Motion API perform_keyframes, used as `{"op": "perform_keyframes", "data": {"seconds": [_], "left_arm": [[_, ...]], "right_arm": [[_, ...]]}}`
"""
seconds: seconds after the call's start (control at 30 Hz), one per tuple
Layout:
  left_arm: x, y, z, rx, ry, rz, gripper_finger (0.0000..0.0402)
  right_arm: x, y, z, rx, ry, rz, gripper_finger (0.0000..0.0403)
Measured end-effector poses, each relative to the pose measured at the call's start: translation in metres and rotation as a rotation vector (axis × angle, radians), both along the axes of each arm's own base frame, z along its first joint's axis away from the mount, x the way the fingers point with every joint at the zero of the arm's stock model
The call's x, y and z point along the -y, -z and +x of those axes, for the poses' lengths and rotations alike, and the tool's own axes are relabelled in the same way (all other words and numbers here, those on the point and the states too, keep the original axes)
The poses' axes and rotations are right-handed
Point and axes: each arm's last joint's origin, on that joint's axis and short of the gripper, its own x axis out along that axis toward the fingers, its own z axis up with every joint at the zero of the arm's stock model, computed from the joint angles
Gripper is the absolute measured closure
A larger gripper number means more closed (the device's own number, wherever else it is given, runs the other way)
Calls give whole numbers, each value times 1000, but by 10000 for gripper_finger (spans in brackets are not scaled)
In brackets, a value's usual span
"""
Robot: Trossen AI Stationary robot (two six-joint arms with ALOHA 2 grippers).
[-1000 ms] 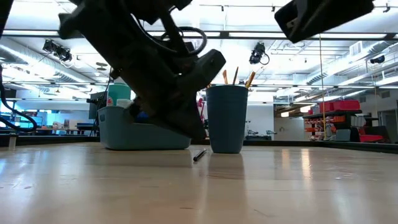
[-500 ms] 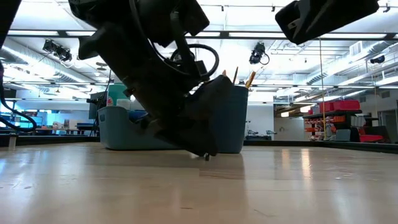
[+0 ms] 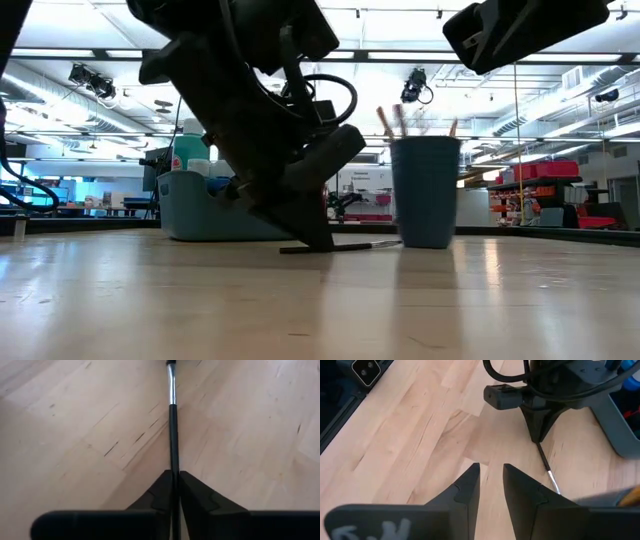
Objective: Pick & Place Paint Supplies
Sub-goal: Put the silver paint brush into the blue cup
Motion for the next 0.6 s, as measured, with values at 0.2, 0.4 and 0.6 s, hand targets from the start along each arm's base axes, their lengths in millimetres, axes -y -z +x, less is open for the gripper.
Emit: {"op": "perform_keyframes", "data": {"seconds": [0.2,0.4,0.6], "left_arm": [[5,1,-6,-23,-58,-42,377],[15,-2,-13,-30,-55,-49,379],[29,-14,-25,-36,10,-6,380]], "right_arm": [[0,0,0,0,0,0,314],[1,6,-2,-11,-4,-1,314],[-1,16,-3,9,-69,11,314]]}}
